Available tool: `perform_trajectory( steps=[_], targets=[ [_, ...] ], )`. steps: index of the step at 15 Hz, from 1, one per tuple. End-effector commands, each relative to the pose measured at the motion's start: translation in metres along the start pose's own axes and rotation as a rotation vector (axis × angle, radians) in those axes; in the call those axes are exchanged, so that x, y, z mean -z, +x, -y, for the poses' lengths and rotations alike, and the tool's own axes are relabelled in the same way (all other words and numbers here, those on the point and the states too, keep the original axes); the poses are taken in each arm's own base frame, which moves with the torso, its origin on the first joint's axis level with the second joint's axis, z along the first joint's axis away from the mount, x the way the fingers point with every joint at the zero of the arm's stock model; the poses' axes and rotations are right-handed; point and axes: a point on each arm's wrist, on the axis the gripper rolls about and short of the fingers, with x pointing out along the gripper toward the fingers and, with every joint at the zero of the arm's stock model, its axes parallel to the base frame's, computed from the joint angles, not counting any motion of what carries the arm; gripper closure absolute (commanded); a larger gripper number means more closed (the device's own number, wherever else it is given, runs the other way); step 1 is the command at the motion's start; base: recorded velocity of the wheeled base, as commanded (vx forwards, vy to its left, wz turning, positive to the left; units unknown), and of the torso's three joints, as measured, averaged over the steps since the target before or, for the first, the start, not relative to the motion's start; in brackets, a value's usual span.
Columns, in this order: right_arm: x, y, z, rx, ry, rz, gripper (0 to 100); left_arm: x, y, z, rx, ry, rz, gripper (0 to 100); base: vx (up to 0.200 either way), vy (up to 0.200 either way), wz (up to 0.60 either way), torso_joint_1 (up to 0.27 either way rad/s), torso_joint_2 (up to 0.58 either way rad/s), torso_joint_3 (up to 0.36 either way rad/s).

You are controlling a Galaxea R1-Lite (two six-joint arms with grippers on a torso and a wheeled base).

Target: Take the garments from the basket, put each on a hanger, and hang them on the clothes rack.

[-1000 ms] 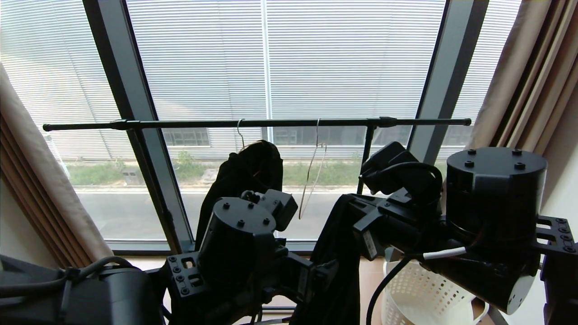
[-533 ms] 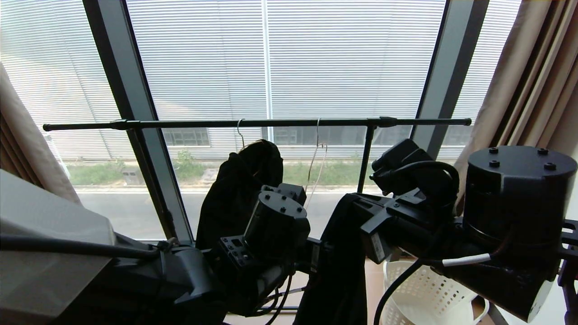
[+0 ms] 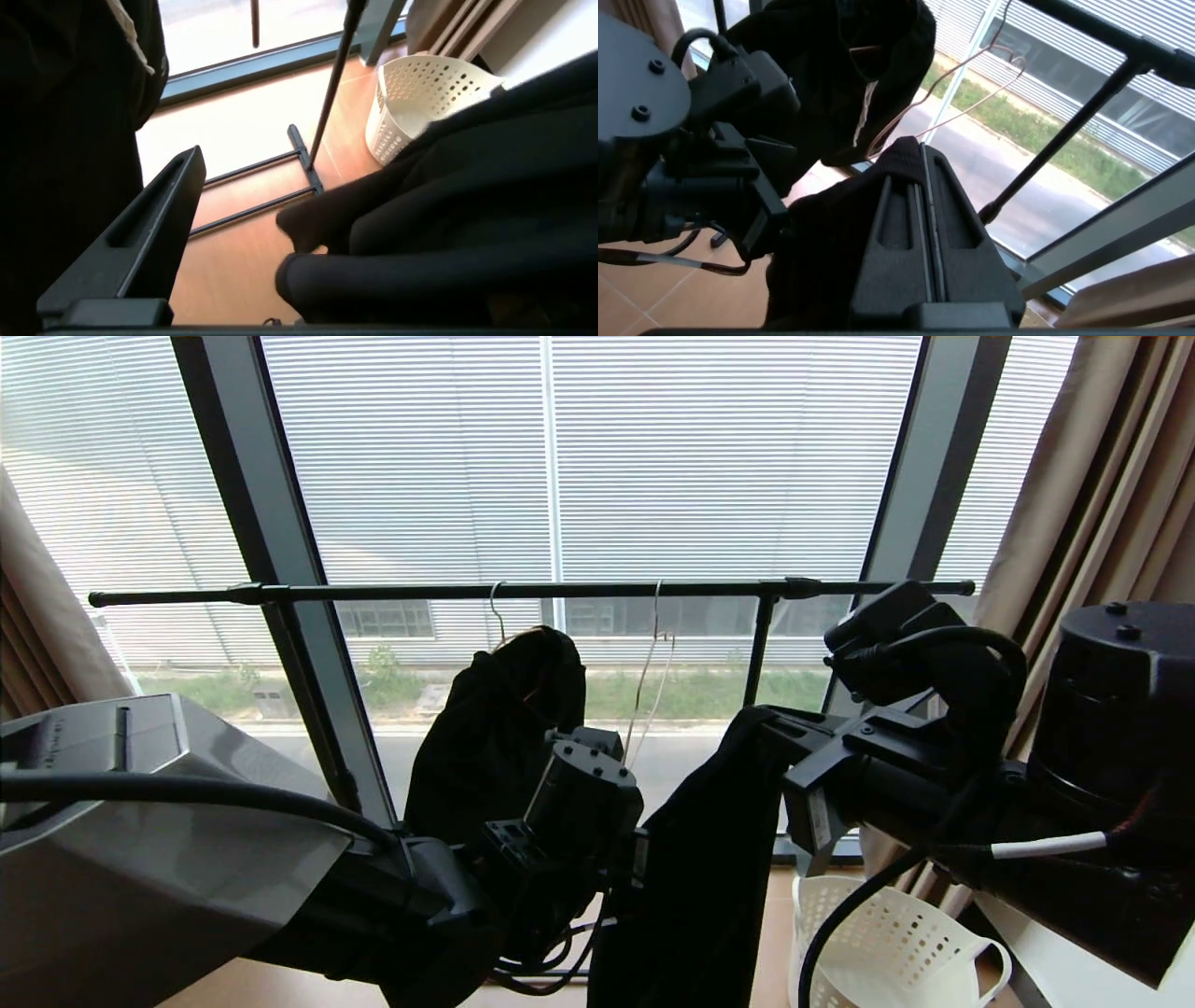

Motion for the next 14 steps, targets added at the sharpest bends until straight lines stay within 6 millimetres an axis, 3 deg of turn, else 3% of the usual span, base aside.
perform_trajectory(
  steps=[1, 5, 8, 14],
  targets=[
    [-0.004, -0.005, 0.003, 0.006, 0.009, 0.019, 100, 0.004, 0.008, -0.005, -0.017, -0.001, -0.018, 0, 0.0, 0.0, 0.0, 0.0, 0.0, 0.0],
    [-0.004, -0.003, 0.01, 0.033, 0.015, 0.019, 100, 0.014, 0.016, -0.005, -0.028, 0.012, -0.049, 0, 0.0, 0.0, 0.0, 0.0, 0.0, 0.0],
    [-0.006, 0.004, 0.028, 0.1, 0.034, 0.016, 100, 0.022, 0.012, -0.002, -0.021, 0.028, -0.071, 0, 0.0, 0.0, 0.0, 0.0, 0.0, 0.0],
    [0.003, 0.029, 0.045, 0.174, 0.045, -0.037, 100, 0.029, -0.017, 0.017, 0.047, 0.074, -0.075, 0, 0.0, 0.0, 0.0, 0.0, 0.0, 0.0]
  ],
)
